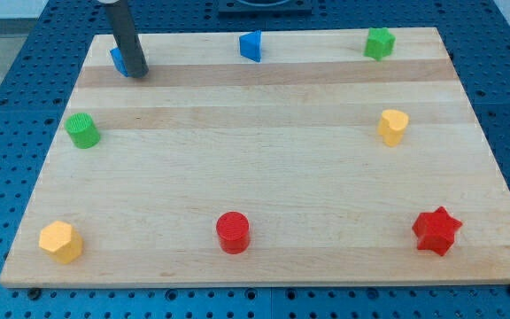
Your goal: Move the blue cube to the top left side of the board
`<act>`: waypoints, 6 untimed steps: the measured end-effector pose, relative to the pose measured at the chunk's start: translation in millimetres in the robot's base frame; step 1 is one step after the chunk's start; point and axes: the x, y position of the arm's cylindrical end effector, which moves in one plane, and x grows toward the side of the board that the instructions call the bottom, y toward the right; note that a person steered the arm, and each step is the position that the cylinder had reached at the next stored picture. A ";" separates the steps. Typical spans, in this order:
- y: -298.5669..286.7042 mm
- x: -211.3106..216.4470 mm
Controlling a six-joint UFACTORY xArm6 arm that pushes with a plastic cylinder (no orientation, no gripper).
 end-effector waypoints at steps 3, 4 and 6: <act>-27.9 12.8; -23.5 -2.7; -20.3 -16.3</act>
